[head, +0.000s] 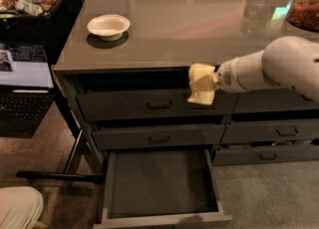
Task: Pick sponge from bottom drawer and place on counter
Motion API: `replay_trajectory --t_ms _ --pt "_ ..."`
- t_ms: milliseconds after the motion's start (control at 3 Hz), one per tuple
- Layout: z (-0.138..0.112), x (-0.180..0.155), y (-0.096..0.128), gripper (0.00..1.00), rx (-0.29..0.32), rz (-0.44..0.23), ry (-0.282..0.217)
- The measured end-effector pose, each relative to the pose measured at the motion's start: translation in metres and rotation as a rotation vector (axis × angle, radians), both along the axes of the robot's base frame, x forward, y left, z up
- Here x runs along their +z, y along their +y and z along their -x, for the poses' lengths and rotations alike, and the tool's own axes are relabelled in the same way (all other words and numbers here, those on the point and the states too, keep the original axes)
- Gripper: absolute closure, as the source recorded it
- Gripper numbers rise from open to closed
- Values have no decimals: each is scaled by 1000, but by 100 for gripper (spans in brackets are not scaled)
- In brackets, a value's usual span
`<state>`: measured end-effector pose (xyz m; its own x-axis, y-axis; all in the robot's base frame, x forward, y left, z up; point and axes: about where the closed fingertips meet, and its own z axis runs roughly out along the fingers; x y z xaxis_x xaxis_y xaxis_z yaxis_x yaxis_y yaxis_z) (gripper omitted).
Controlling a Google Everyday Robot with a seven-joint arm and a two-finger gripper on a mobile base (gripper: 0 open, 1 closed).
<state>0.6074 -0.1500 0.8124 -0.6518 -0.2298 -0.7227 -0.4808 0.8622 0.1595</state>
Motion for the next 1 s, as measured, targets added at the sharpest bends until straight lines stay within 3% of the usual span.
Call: replay_trajectory --t_ms 333,667,1000 --pt "14 57 16 100 11 25 -96" --pt "4 91 31 100 -2 32 -160" --pt "-23 109 41 100 -36 32 -207"
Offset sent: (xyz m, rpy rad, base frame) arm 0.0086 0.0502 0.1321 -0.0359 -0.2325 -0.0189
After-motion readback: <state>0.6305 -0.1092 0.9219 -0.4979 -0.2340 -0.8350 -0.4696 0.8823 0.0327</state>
